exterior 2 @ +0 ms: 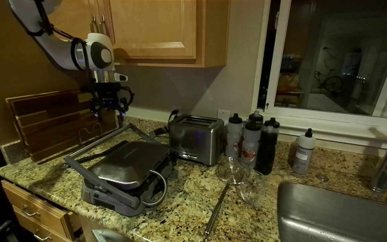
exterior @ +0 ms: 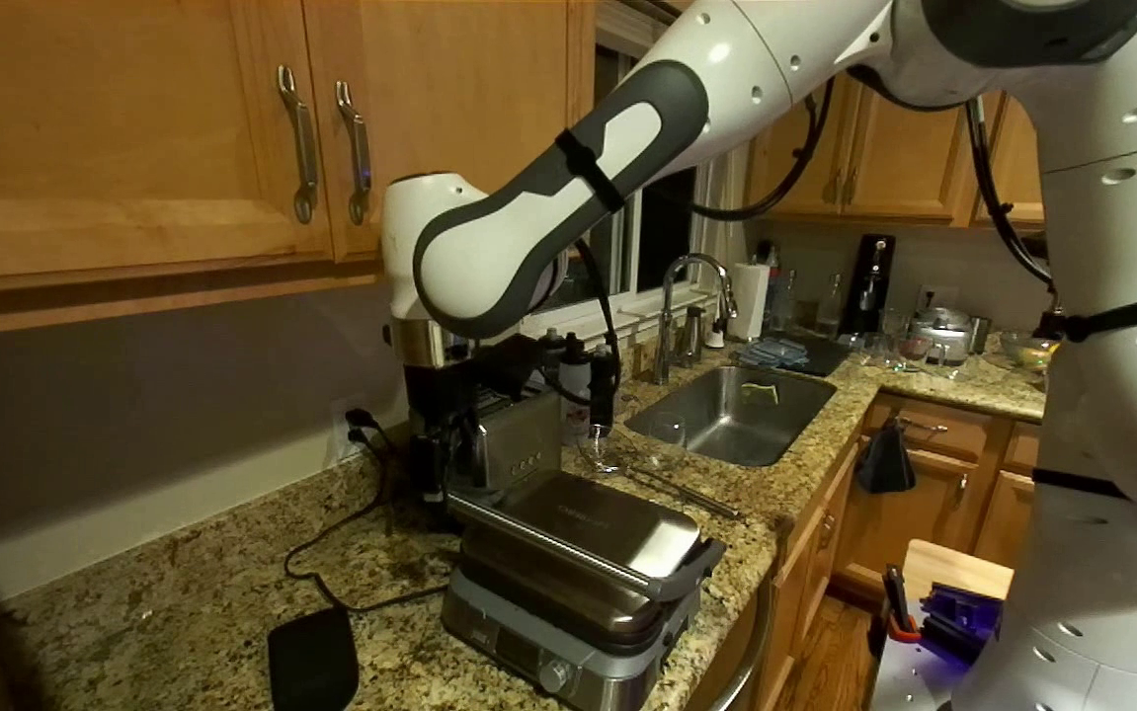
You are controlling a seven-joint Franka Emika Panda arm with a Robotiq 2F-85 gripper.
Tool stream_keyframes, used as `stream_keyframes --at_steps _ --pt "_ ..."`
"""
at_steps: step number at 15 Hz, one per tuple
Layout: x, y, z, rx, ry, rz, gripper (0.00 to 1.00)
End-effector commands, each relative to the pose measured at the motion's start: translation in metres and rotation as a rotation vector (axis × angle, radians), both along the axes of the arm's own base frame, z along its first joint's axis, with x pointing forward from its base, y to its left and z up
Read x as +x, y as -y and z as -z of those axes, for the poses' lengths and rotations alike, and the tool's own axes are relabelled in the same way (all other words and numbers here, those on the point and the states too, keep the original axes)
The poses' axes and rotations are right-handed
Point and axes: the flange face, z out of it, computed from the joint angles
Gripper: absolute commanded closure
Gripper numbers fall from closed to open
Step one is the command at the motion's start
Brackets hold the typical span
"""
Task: Close the sandwich maker
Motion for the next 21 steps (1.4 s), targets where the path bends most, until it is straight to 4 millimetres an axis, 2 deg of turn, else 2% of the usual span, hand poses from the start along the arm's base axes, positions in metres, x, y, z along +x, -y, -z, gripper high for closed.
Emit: stream_keyframes --at_steps 1,5,8,15,18,20,21 --pt "-0.022 0.011 -0.023 -0.065 -0.018 -0.007 0.0" --pt "-0.036 0.056 -0.04 -0.157 0.01 0.061 0.0" --pt "-0.048 0.098 -0.06 -0.187 0.065 0.156 0.0" --pt "-0.081 0.201 -0.121 -0.118 0.153 0.439 0.0" --pt "-0.096 0.238 -0.142 -0.087 0.182 0.513 0.0" --pt "-0.104 0.26 -0.151 -0.099 0.174 0.547 0.0" --pt "-0.084 0.247 -0.146 -0.112 0.168 0.513 0.0"
